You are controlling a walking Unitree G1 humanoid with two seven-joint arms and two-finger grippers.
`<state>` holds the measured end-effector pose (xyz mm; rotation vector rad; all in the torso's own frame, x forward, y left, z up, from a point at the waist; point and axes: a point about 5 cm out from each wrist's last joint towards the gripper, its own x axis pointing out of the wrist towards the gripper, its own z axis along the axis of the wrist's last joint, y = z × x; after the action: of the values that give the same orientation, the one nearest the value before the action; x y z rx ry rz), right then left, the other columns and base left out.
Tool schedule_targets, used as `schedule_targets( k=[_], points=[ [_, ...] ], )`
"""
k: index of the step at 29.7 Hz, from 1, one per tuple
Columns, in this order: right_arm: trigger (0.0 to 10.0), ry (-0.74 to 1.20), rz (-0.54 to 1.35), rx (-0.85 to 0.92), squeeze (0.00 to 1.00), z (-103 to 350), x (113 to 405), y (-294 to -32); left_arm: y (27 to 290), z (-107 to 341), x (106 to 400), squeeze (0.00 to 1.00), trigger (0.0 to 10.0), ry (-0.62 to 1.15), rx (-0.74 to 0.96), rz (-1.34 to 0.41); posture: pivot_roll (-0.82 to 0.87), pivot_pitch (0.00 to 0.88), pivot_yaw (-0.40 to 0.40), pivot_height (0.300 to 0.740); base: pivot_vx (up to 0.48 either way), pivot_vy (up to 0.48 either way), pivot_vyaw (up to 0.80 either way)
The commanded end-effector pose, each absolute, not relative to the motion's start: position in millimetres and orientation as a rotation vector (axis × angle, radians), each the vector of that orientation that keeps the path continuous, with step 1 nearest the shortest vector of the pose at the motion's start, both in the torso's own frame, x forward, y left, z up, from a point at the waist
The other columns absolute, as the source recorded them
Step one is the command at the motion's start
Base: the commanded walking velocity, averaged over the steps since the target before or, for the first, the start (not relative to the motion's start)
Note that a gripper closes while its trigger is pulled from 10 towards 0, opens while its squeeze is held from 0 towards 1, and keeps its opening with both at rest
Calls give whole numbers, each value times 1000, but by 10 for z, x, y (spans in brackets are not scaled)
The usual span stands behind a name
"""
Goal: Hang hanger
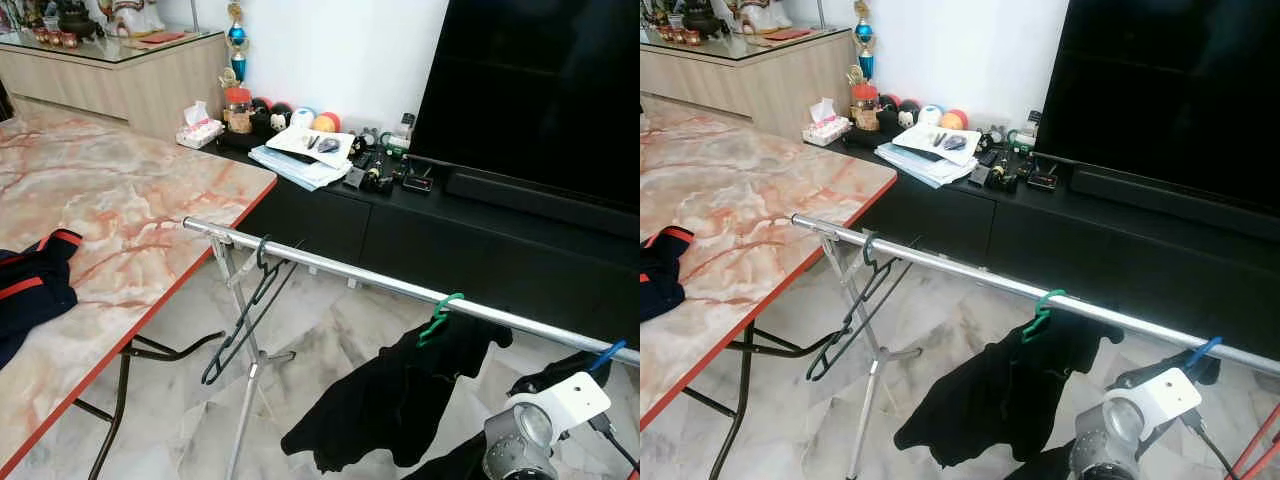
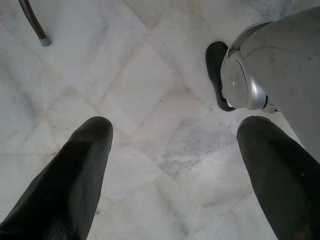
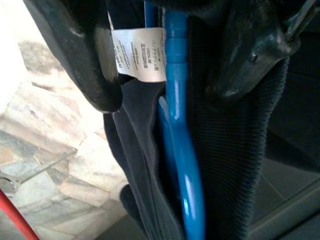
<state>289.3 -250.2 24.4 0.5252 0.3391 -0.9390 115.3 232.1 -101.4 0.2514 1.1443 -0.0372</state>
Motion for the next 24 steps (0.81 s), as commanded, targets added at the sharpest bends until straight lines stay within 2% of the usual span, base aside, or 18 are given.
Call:
schedule_targets(
  k=[1, 13, 24],
  points=[
    [10000, 318, -924, 494, 0, 295, 2932, -2528, 2324, -1031, 1099, 0, 10000, 1168, 262, -42, 242, 0, -33, 740, 0, 0, 0],
    [10000, 351, -905, 495, 0, 231, 2925, -2454, 2355, -1009, 1145, 0, 10000, 1152, 268, -36, 292, 0, -13, 740, 0, 0, 0],
    [10000, 370, -925, 477, 0, 181, 2854, -2555, 2351, -999, 1171, 0, 10000, 1130, 256, -25, 307, 0, -24, 740, 0, 0, 0]
  ],
)
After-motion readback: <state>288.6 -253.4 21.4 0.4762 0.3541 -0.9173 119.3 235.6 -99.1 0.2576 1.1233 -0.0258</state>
